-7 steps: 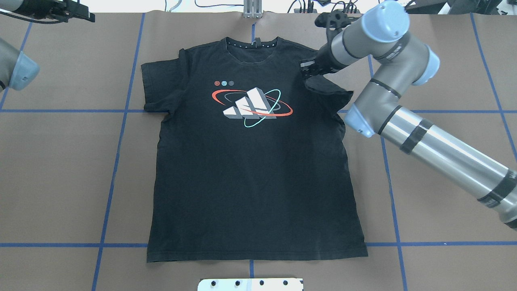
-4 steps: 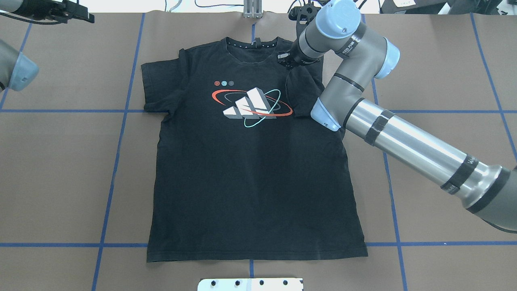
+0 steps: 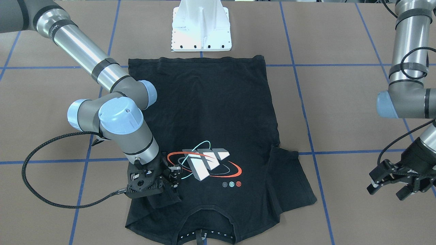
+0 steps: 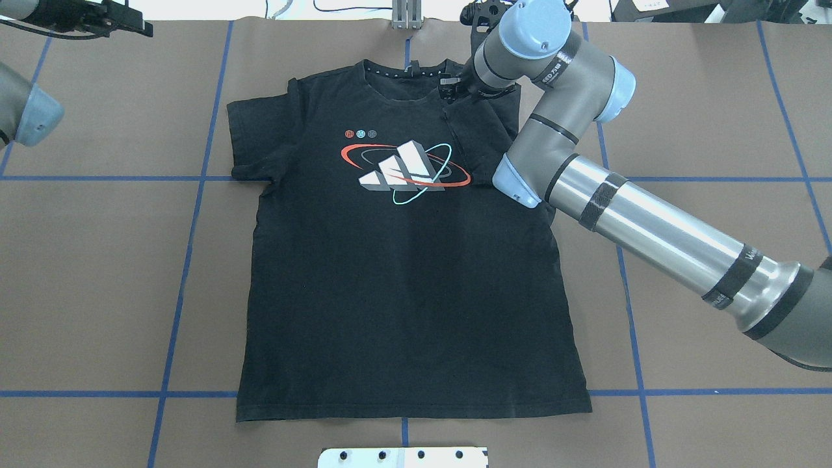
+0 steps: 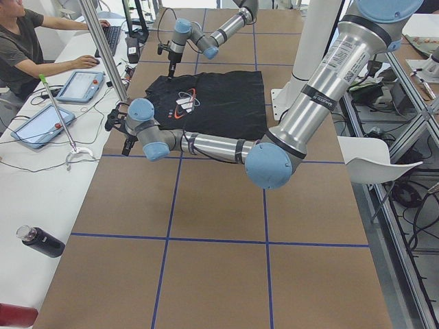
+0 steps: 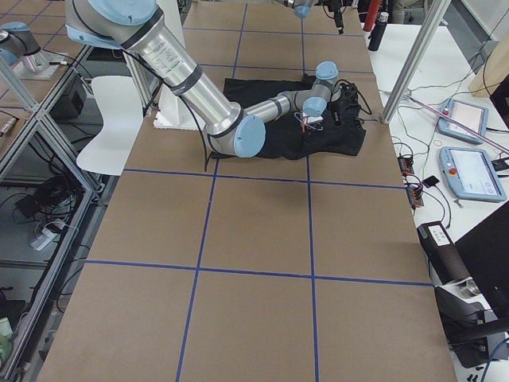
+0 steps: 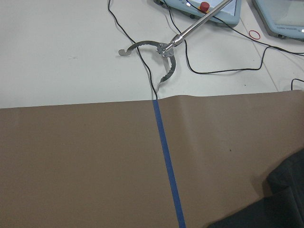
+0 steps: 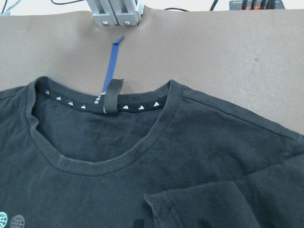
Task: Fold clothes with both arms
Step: 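Fold the grasped sleeve inward toward the collar with the right gripper, then move the left gripper to the other sleeve and grasp it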
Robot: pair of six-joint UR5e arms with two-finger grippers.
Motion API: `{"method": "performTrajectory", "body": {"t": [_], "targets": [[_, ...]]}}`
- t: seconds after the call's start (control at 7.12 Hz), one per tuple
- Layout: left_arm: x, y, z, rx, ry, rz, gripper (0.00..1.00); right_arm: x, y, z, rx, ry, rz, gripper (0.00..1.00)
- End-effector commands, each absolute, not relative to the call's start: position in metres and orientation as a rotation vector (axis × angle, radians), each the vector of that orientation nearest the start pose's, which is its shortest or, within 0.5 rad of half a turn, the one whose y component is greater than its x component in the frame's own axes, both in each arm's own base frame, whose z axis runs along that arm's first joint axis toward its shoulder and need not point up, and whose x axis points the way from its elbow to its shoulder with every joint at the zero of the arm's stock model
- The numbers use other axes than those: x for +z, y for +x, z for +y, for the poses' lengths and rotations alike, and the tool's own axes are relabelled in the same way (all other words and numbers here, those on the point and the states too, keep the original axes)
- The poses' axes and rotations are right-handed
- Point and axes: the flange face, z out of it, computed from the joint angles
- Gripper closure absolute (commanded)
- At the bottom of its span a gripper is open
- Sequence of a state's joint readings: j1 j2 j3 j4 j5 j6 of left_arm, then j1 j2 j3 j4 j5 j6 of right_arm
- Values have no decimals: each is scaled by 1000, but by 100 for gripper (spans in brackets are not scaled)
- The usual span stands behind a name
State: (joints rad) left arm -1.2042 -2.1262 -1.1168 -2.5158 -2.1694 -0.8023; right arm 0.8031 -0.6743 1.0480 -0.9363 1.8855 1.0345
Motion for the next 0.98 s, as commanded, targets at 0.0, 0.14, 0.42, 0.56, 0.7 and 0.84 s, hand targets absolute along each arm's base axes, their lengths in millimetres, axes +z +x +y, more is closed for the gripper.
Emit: {"method": "performTrajectory", "body": {"t": [0.0, 0.14, 0.42, 0.56, 0.7, 0.84], "targets": [[434, 206, -713, -97, 522, 1023, 0, 217, -497, -655, 146, 330, -1063, 0], [429, 236, -707, -115, 550, 1028, 0, 201, -490, -647, 176, 304, -1107, 0], [429, 322, -682, -170, 588, 1000, 1, 183, -481, -634, 199, 239, -1126, 0], [434, 355, -675, -183, 616, 956, 2, 168, -473, -623, 208, 220, -1100, 0], [447, 364, -677, -190, 617, 934, 6, 164, -468, -619, 212, 216, -1093, 0], [460, 381, -680, -187, 628, 929, 9, 168, -469, -619, 212, 217, -1086, 0]]}}
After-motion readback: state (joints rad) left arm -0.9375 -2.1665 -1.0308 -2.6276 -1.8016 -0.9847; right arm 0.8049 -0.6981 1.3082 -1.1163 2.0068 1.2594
